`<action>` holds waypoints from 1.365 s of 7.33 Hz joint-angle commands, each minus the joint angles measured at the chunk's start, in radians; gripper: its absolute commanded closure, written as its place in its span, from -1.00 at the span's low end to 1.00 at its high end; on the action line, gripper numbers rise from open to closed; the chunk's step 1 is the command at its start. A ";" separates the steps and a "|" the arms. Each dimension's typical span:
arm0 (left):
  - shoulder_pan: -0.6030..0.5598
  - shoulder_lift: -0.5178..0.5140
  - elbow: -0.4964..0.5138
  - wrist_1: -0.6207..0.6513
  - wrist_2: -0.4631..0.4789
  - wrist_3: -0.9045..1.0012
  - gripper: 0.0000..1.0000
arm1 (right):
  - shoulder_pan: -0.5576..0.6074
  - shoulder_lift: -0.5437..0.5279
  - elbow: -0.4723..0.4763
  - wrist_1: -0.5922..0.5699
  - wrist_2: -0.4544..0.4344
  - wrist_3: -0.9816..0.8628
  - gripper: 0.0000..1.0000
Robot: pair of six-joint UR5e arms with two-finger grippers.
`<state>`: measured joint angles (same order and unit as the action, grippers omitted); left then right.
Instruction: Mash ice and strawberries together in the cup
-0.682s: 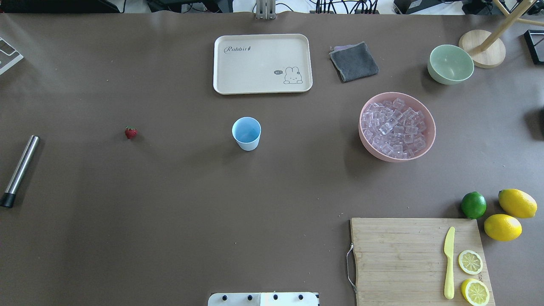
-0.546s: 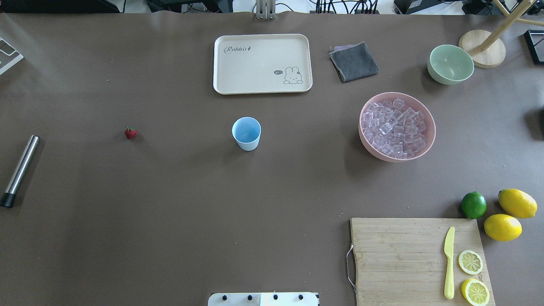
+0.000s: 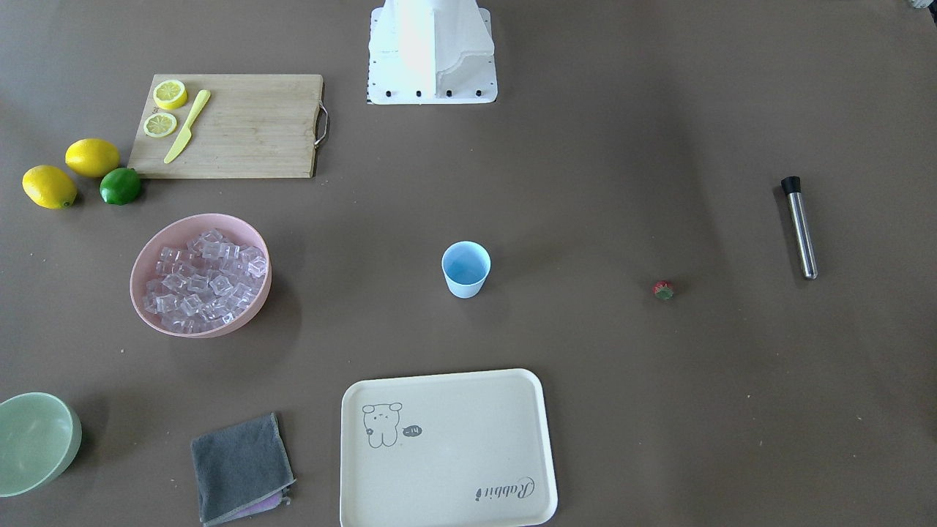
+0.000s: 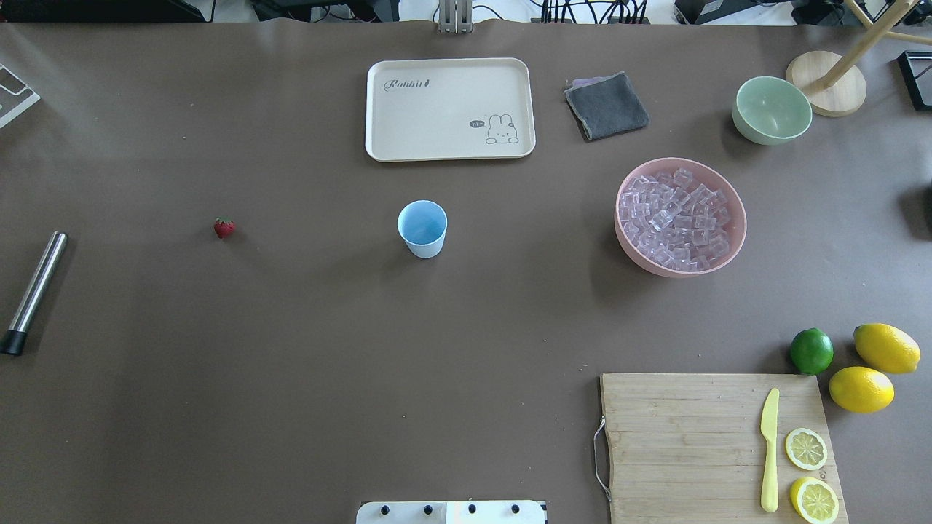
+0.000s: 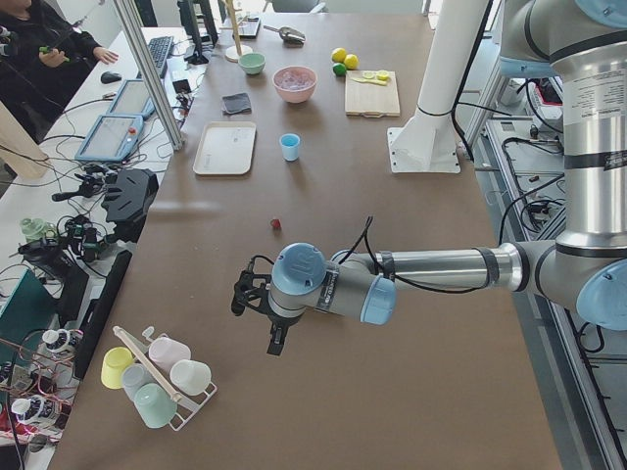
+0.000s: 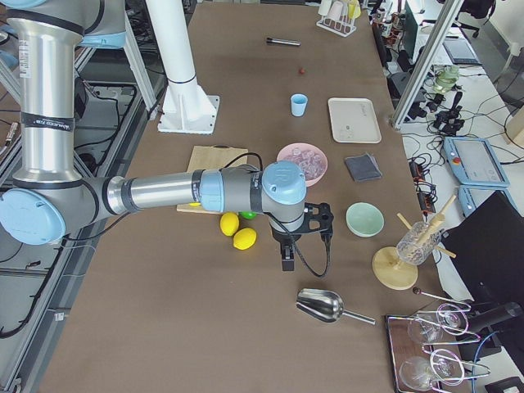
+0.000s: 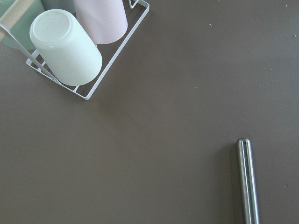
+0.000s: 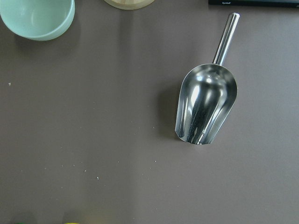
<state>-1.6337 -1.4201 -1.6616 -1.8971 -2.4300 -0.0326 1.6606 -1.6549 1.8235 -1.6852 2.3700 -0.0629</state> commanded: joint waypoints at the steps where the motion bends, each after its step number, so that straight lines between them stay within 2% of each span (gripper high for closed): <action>1: -0.002 0.001 -0.001 0.001 0.000 -0.001 -0.97 | -0.015 0.003 0.000 -0.004 0.011 0.012 -0.99; 2: -0.002 0.001 -0.001 0.001 0.000 -0.001 -0.97 | -0.018 0.007 0.008 -0.004 0.011 0.015 -0.99; 4: -0.003 0.007 0.000 -0.003 0.000 0.003 -0.97 | -0.082 0.012 0.101 0.002 0.003 0.018 -0.99; 6: -0.006 0.025 0.000 -0.029 0.000 0.005 -0.97 | -0.180 0.045 0.137 0.060 0.000 0.237 -0.99; 8: -0.006 0.053 -0.003 -0.082 -0.001 -0.001 -0.97 | -0.368 0.064 0.143 0.256 -0.029 0.377 -0.99; 9: -0.006 0.053 -0.003 -0.082 0.000 -0.001 -0.97 | -0.456 0.122 0.142 0.290 -0.102 0.522 -0.99; 10: -0.006 0.052 0.002 -0.082 0.000 0.000 -0.97 | -0.548 0.174 0.137 0.291 -0.151 0.543 -0.98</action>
<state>-1.6398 -1.3687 -1.6630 -1.9759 -2.4302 -0.0333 1.2270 -1.5420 1.9642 -1.4203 2.2832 0.4051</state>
